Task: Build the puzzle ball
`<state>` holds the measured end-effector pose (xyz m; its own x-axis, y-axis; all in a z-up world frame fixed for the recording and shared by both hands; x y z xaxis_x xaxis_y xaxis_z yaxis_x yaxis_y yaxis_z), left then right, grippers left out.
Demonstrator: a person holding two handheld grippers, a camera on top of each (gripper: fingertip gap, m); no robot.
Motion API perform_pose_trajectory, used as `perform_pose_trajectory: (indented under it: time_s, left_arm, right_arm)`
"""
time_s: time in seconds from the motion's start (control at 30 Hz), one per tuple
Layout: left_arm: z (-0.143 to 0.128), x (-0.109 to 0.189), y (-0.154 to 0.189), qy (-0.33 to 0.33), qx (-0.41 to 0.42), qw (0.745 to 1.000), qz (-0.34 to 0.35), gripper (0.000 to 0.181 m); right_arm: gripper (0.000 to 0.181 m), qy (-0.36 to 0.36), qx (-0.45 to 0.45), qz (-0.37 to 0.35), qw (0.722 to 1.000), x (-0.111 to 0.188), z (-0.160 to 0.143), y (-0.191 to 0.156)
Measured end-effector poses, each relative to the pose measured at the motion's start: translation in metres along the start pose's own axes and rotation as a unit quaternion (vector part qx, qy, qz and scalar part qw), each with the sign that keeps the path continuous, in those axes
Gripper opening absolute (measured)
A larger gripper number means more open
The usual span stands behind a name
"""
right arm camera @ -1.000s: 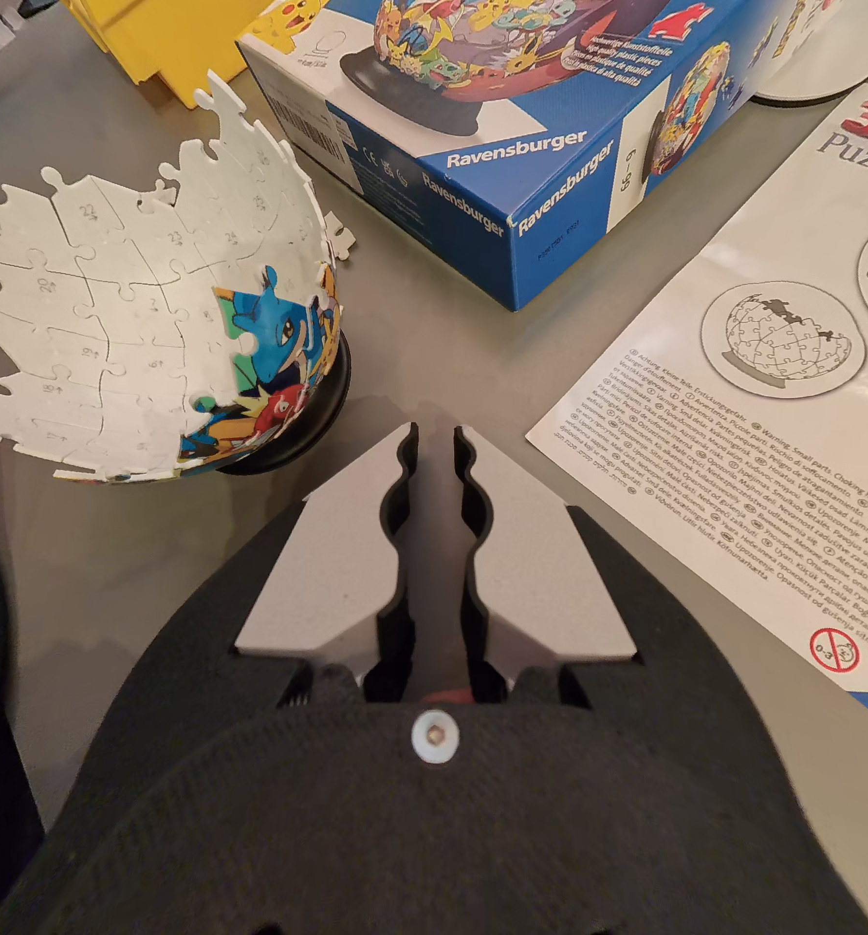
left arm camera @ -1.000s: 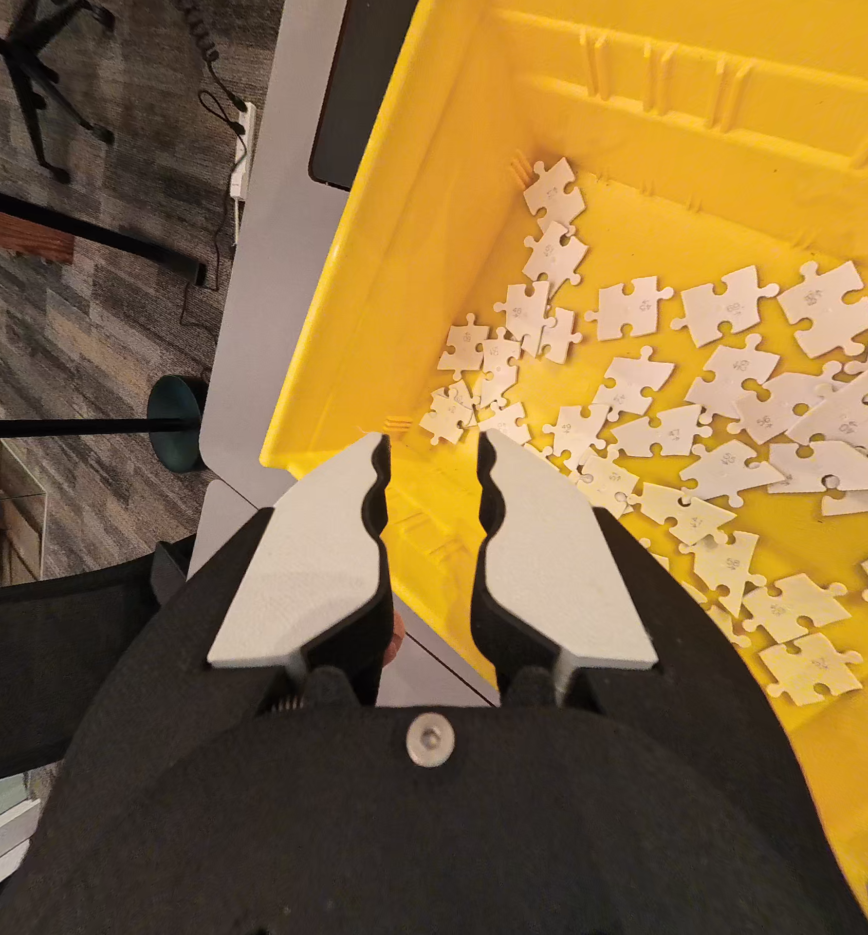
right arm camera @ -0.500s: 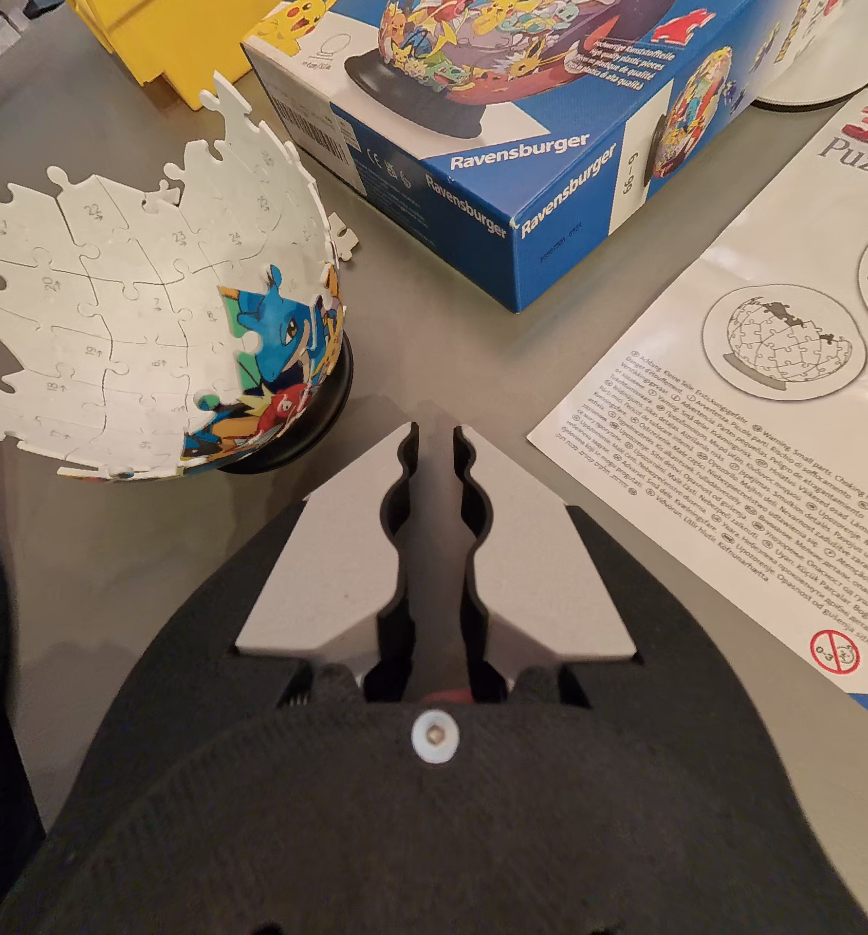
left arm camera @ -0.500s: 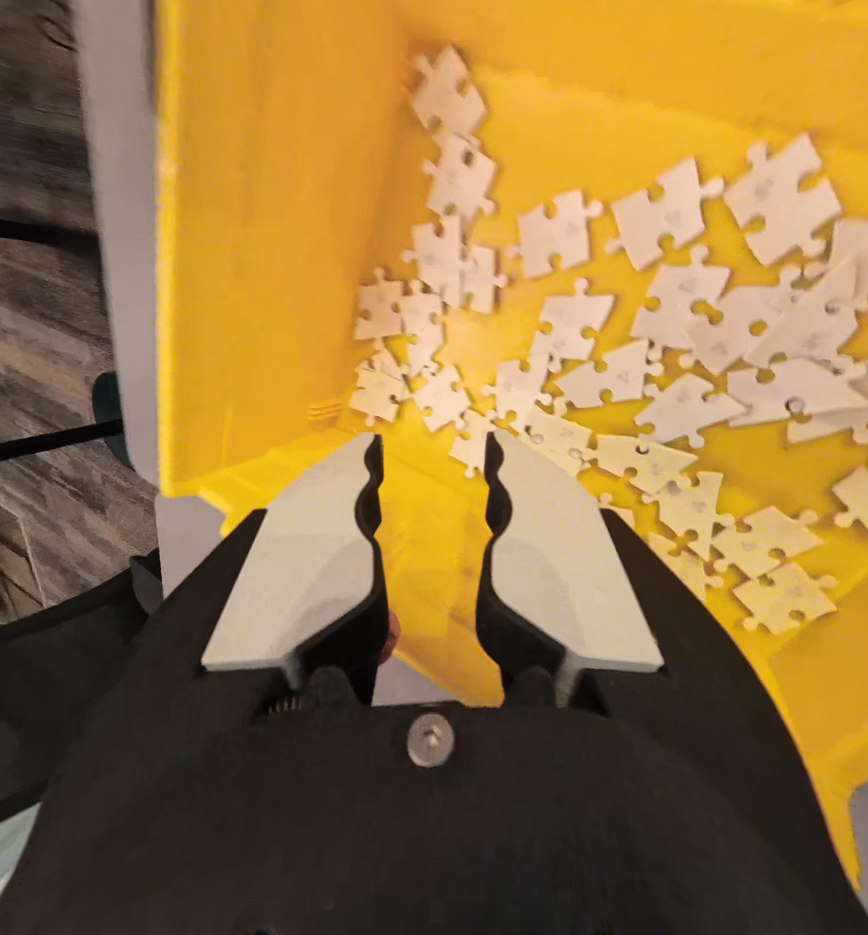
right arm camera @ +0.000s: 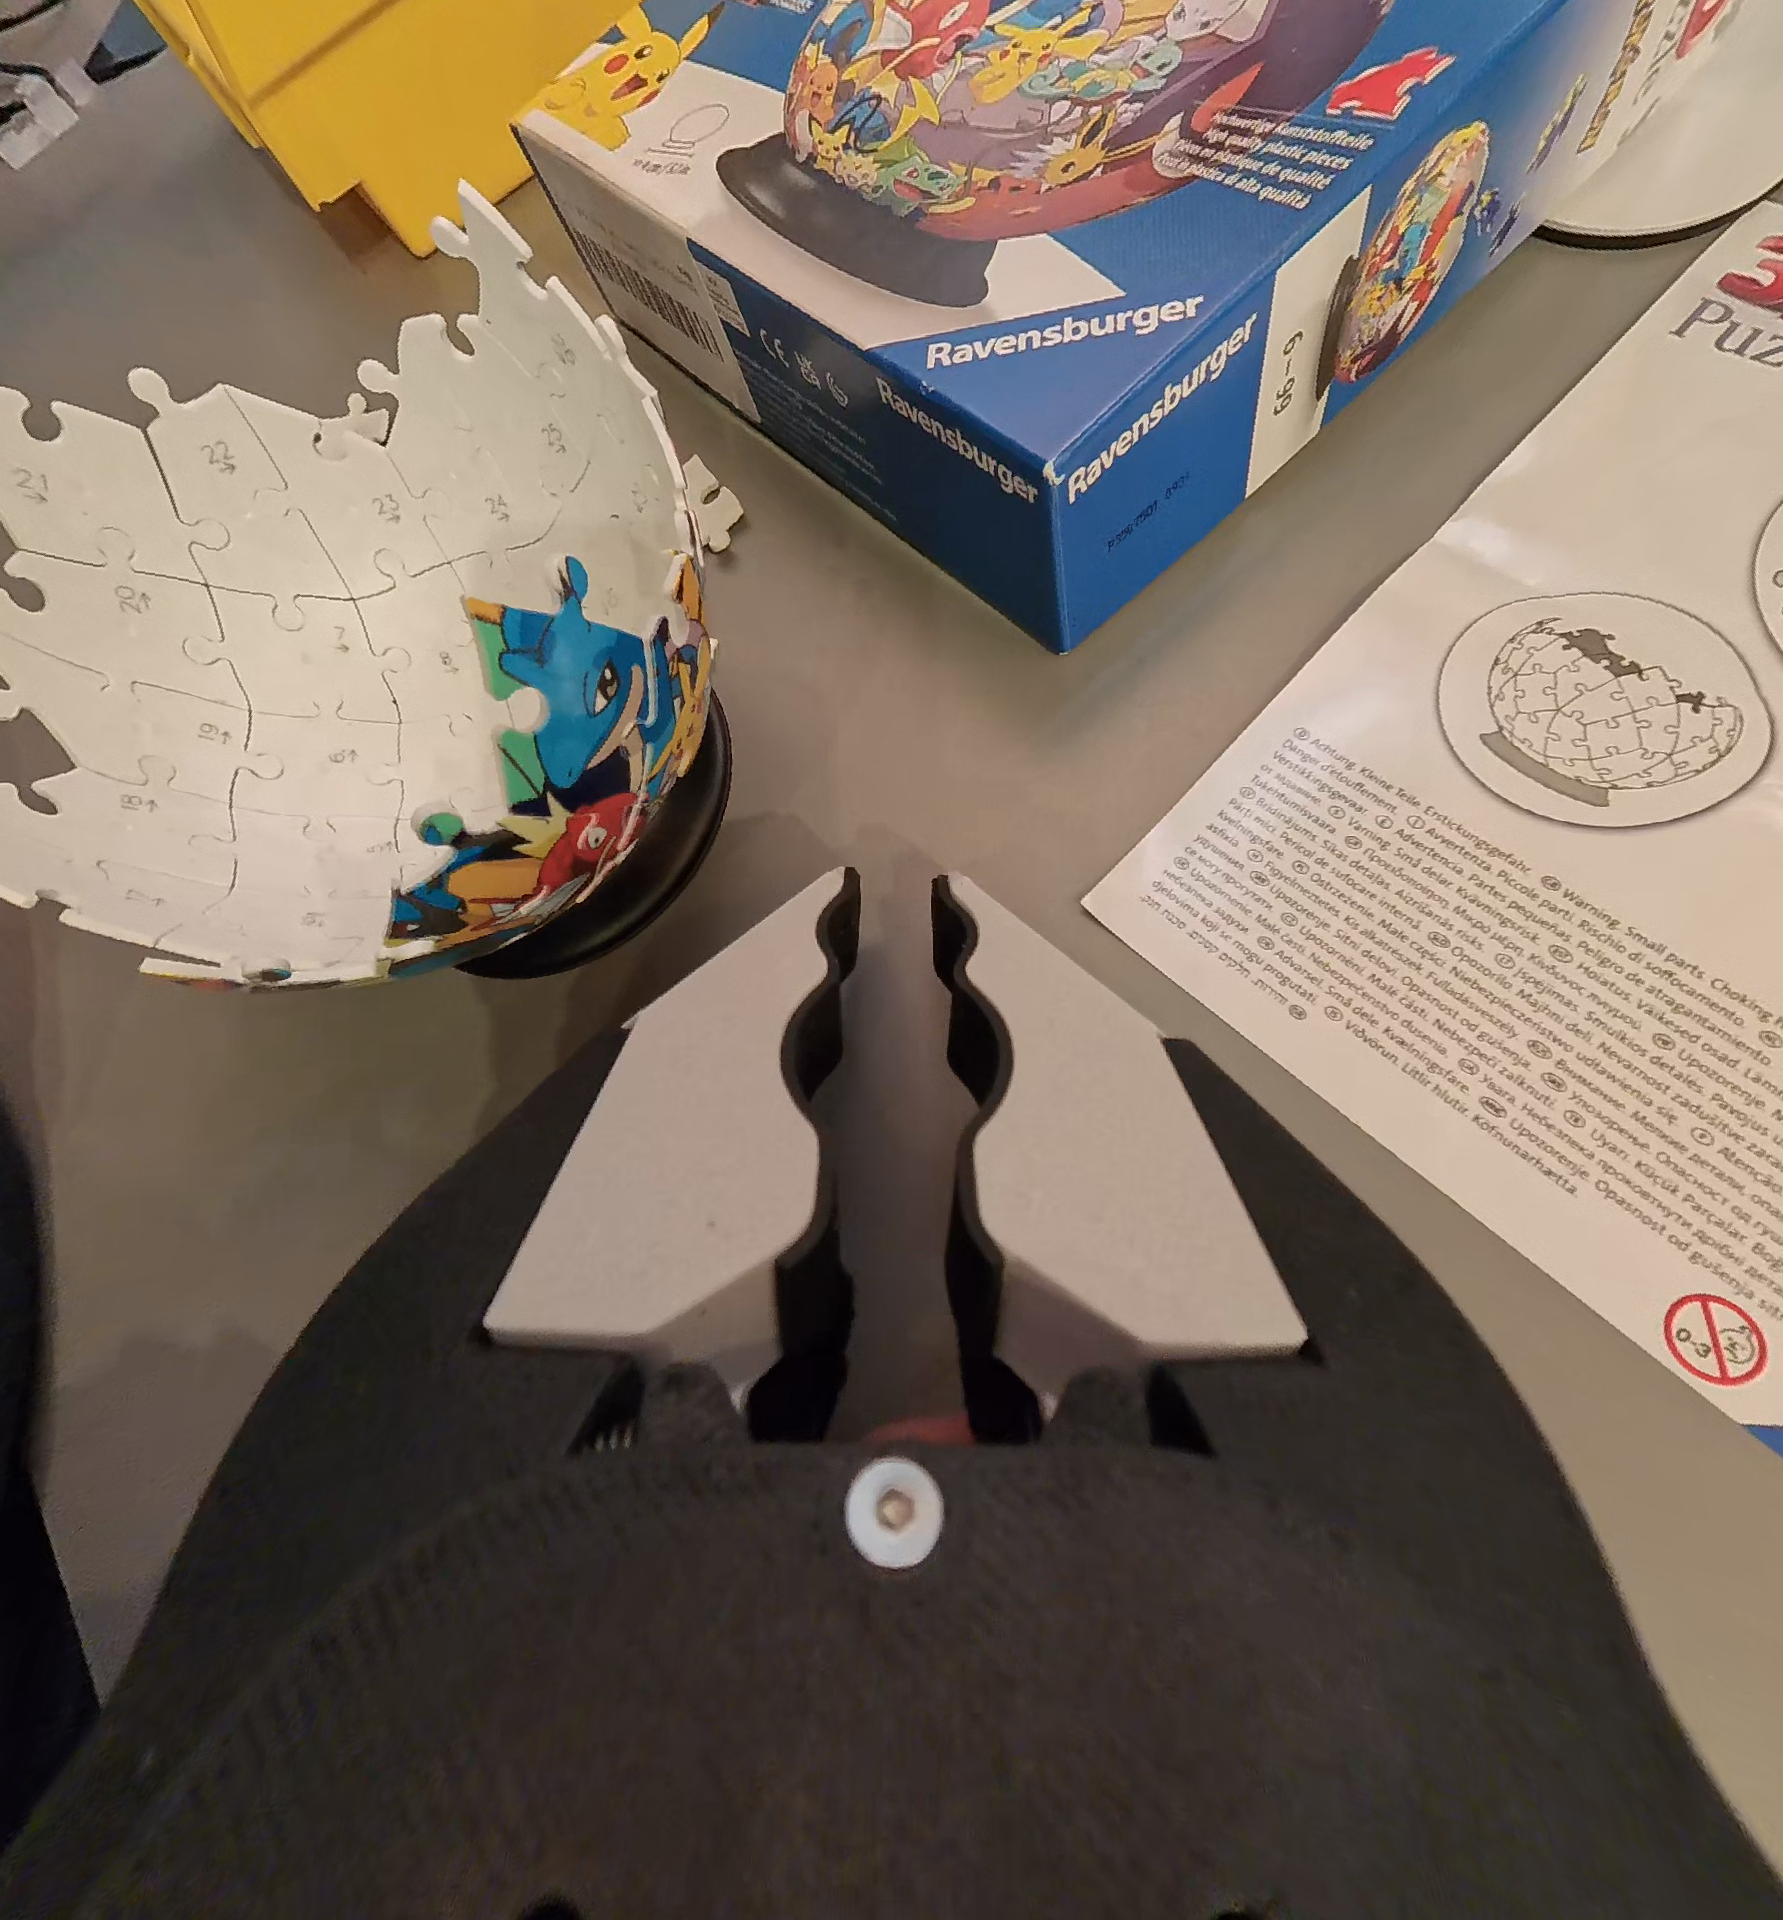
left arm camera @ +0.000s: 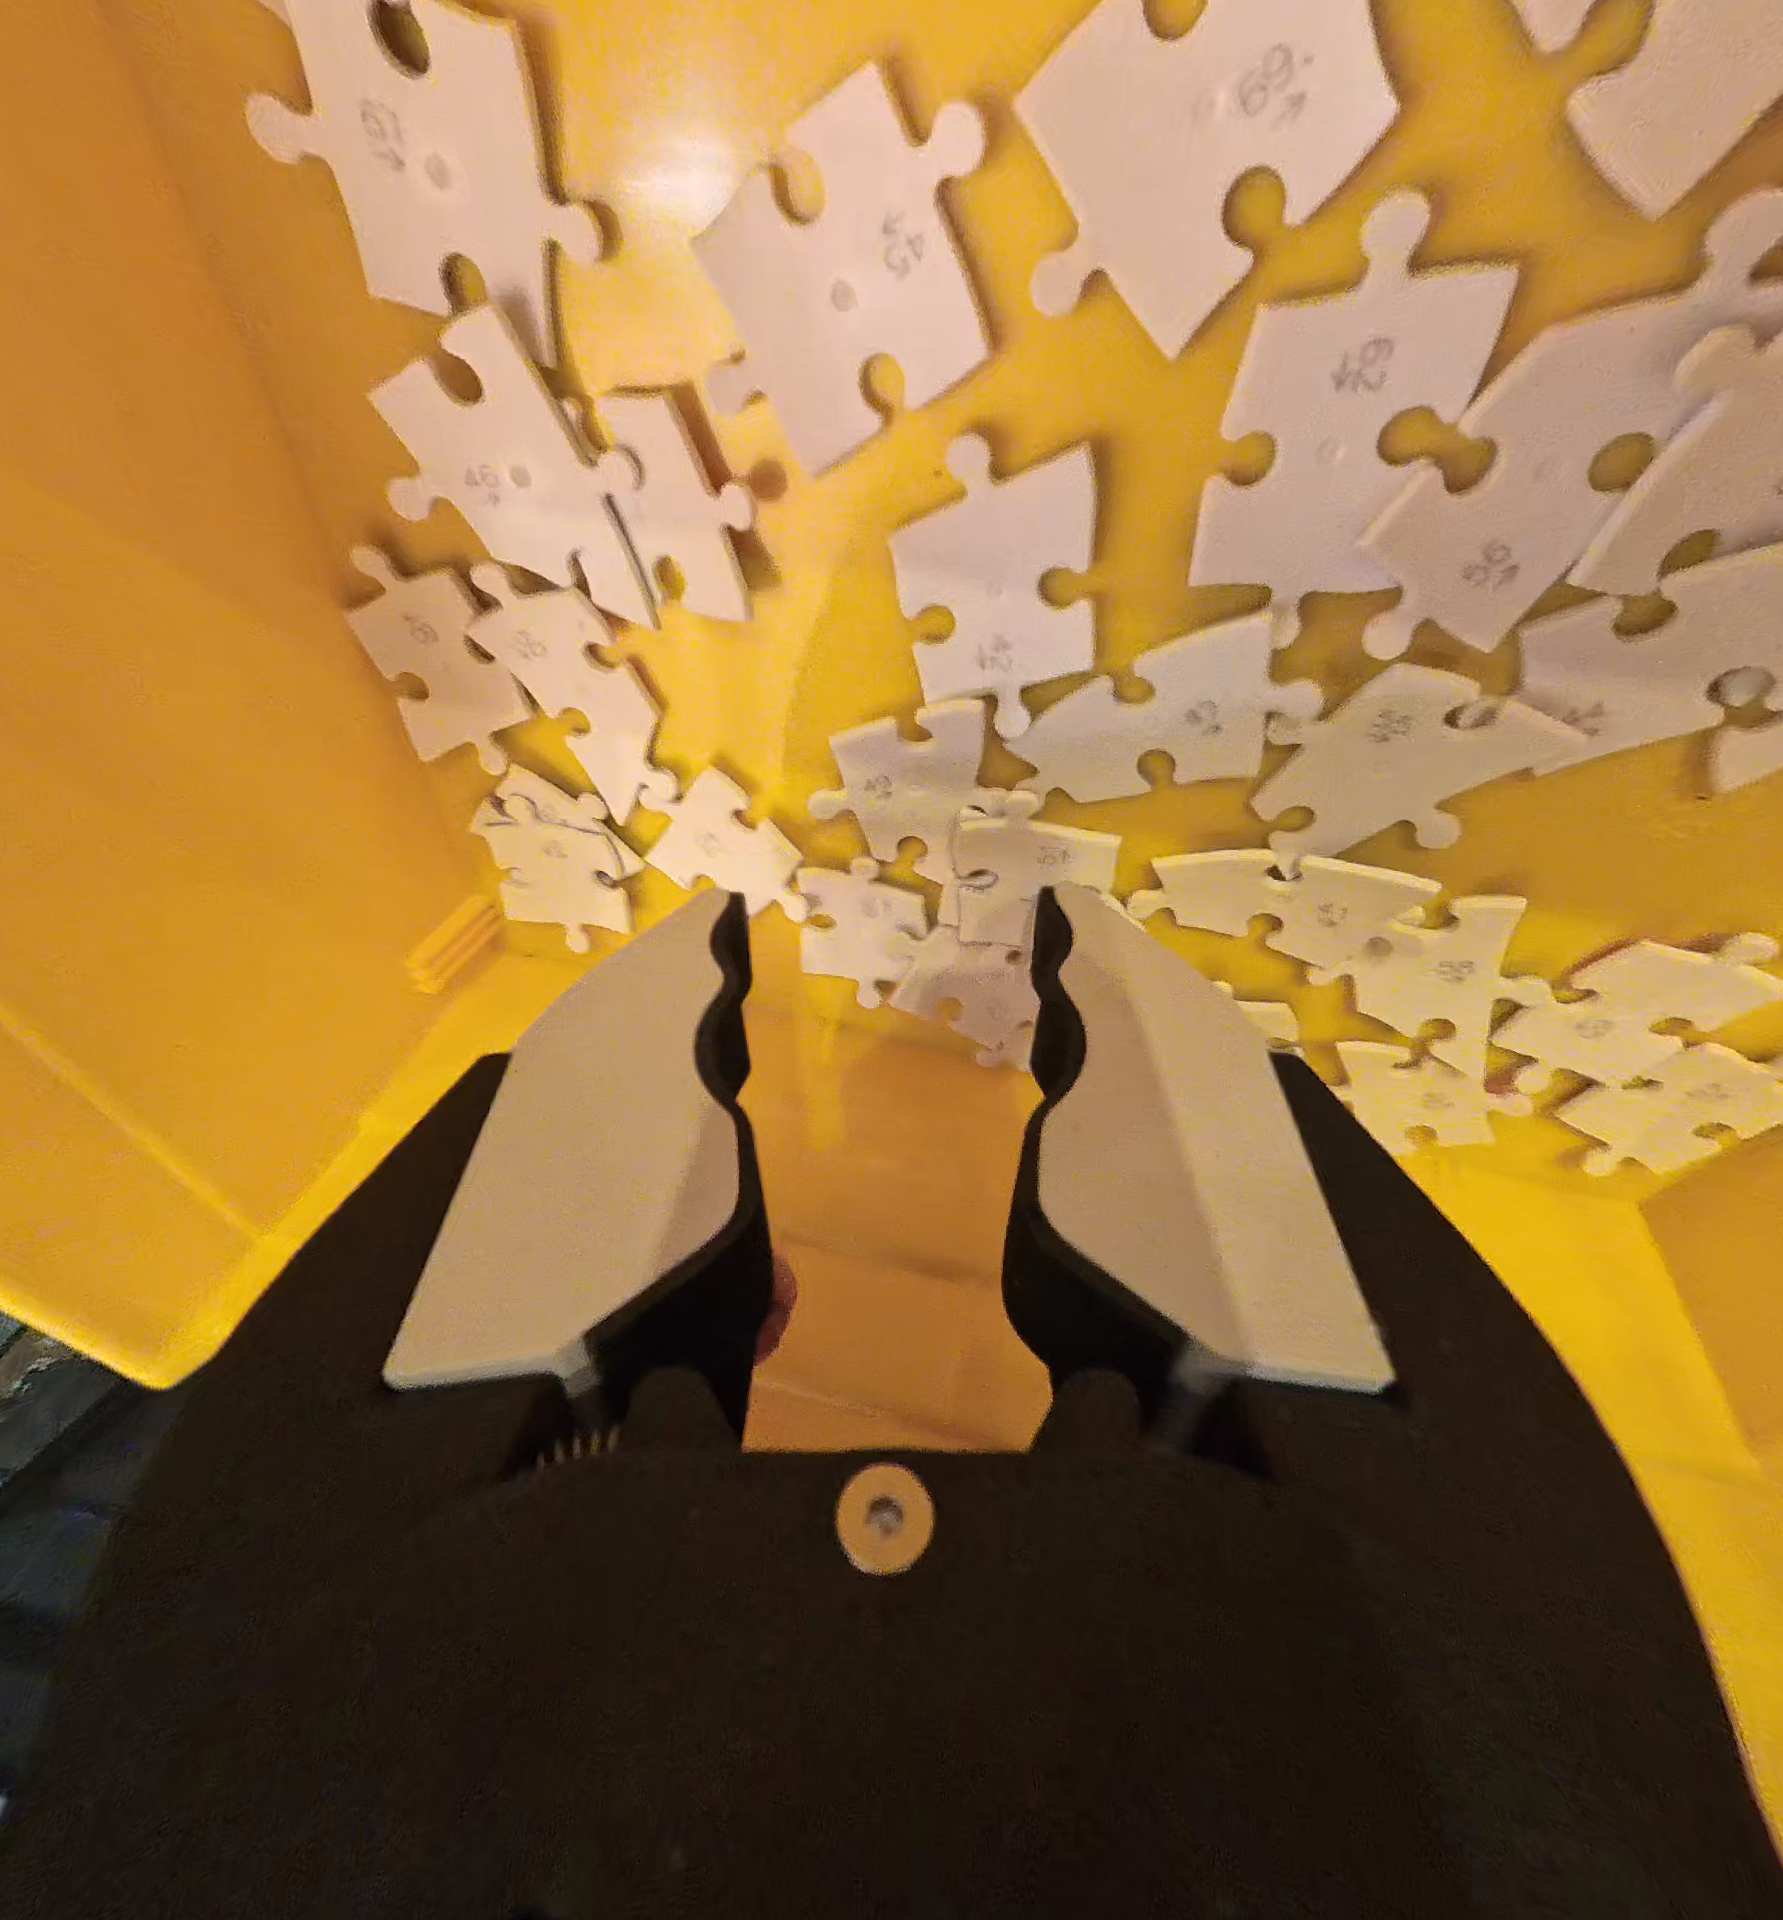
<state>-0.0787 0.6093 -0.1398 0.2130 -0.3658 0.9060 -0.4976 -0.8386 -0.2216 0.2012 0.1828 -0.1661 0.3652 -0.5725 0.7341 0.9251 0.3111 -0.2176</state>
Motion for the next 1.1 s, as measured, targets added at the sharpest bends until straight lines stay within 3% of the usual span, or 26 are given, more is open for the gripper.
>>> perform_pose_trajectory:
  time_s: [0.1, 0.2, 0.3, 0.63, 1.1]
  left_arm:
    - [0.008, 0.003, -0.001, 0.021, -0.004, 1.0, -0.017, 0.051]
    - [0.016, 0.01, 0.005, 0.07, -0.014, 0.995, -0.076, 0.065]
    - [0.01, 0.017, -0.009, 0.104, 0.027, 0.993, -0.053, 0.061]
    - [-0.023, 0.034, -0.042, 0.128, 0.116, 0.984, 0.051, 0.053]
    - [-0.027, 0.028, -0.038, 0.122, 0.112, 0.985, 0.048, 0.049]
  right_arm:
    - [0.012, 0.001, 0.001, -0.001, 1.0, 0.0, 0.0, 0.0]
    - [0.013, 0.002, 0.001, -0.001, 1.0, 0.0, 0.0, 0.0]
    - [0.013, 0.003, 0.0, 0.0, 1.0, 0.001, 0.0, 0.0]
    - [0.013, 0.005, -0.003, 0.003, 1.0, 0.001, 0.0, 0.001]
    - [0.013, 0.005, -0.005, 0.004, 1.0, 0.001, 0.0, 0.001]
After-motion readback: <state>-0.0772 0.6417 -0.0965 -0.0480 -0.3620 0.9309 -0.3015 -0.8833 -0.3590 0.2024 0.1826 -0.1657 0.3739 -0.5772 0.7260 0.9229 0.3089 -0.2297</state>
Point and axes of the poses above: each gripper's, where its closed fingertips meet, x back along the fingers, z out of its top, y = z × x across the jaws, the point moved 9 cm from there along x, back along the fingers, and after that the axes turned 10 degrees about -y, right-handed, at the moved point
